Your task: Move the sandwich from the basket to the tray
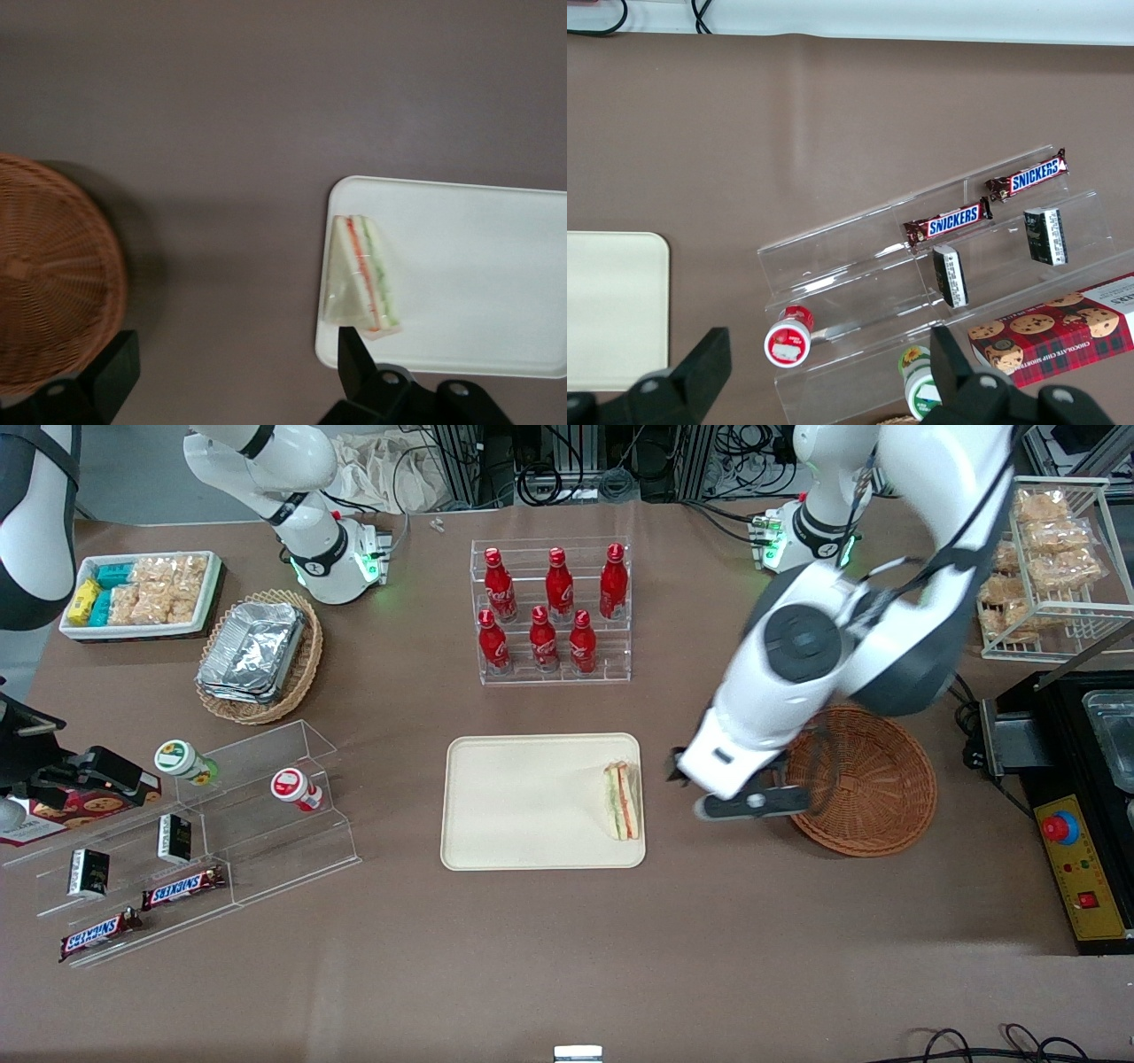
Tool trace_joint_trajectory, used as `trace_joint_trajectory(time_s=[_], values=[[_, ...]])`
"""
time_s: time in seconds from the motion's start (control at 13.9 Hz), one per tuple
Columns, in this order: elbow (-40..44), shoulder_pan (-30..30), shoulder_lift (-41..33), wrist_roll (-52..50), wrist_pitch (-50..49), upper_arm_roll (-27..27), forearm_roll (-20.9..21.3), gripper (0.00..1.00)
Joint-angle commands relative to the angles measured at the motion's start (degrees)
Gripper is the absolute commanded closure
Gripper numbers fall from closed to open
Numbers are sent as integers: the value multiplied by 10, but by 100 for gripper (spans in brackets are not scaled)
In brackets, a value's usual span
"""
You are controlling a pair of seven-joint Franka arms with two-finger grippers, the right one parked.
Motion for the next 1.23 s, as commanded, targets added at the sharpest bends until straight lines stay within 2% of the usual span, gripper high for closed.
trace_joint_trajectory(time_s=[0.0,0.22,0.65,0.79,0.94,1.15], values=[[-85,34,-99,18,-10,0,-25,1],[-86,62,-139,27,-53,1,-60,1],[-93,50,-173,32,-93,17,-66,1],[-93,-11,-198,57,-107,108,-69,1],[-116,-29,-232,162,-114,188,-98,1],[-156,-74,-261,233,-104,295,-104,1]])
